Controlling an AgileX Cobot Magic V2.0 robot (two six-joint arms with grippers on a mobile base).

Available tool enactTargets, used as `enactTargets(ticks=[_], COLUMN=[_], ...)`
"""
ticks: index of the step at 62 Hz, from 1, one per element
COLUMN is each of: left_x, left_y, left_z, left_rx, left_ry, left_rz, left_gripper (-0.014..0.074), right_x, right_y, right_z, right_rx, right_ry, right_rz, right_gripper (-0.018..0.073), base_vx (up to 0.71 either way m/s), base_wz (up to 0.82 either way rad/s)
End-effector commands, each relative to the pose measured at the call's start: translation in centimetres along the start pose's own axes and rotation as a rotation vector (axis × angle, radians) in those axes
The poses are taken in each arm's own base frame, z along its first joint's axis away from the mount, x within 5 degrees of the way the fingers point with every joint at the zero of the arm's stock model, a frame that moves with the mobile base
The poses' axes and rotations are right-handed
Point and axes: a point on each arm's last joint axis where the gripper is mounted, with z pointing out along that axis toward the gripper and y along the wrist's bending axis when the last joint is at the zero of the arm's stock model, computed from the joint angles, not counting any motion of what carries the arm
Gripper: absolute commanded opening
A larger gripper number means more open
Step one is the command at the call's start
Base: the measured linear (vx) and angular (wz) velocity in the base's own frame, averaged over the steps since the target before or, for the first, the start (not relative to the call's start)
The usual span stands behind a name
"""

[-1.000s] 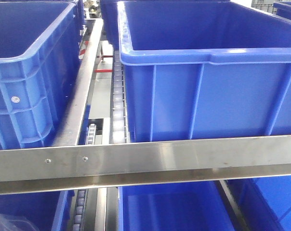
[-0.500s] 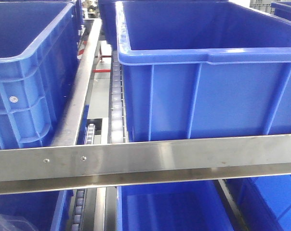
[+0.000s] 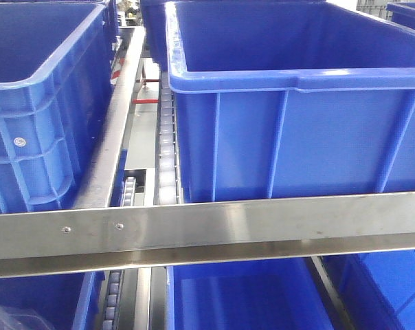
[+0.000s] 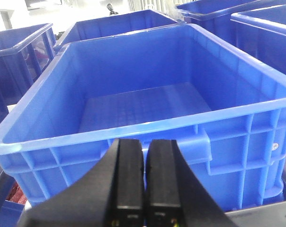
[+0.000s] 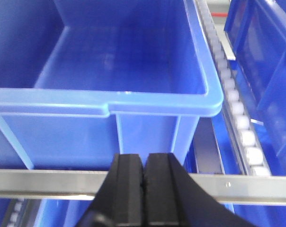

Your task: Pick red cube and place on left shelf

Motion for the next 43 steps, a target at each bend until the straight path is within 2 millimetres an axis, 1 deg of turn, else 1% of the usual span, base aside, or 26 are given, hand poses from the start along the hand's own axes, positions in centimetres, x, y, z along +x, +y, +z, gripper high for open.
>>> enactTargets(ticks=[1, 5, 17, 23, 31, 43], left_x=[-0.1, -0.1, -0.1, -0.1, -0.1, -0.1], left_y=[0.0, 0.0, 0.0, 0.0, 0.0, 0.0], left_z=[0.0, 0.0, 0.0, 0.0, 0.0, 0.0], left_rx=[-0.004, -0.004, -0.004, -0.004, -0.004, -0.004], left_ry=[-0.068, -0.068, -0.068, -0.068, -0.068, -0.068], left_rz=[-0.005, -0.005, -0.005, -0.005, -0.005, -0.005], left_gripper=[0.0106, 0.0106, 0.0106, 0.0106, 0.0106, 0.0106], right_x=[-1.0, 0.0, 3.9, 5.1, 6.0, 6.0], right_y=[0.0, -0.1, -0.2, -0.2, -0.3, -0.3], right_z=[-0.9, -1.5, -2.7, -3.1, -3.6, -3.7], right_rx=[0.001, 0.005, 0.004, 0.005, 0.005, 0.006], right_ry=[-0.138, -0.177, -0.271, -0.302, -0.337, -0.333], right_rz=[-0.004, -0.010, -0.009, -0.009, -0.009, -0.009], right_gripper=[0.0049, 0.0049, 0.0049, 0.0049, 0.0049, 0.0049], base_vx=[0.00, 0.00, 0.00, 0.00, 0.00, 0.00], base_wz=[0.00, 0.00, 0.00, 0.00, 0.00, 0.00])
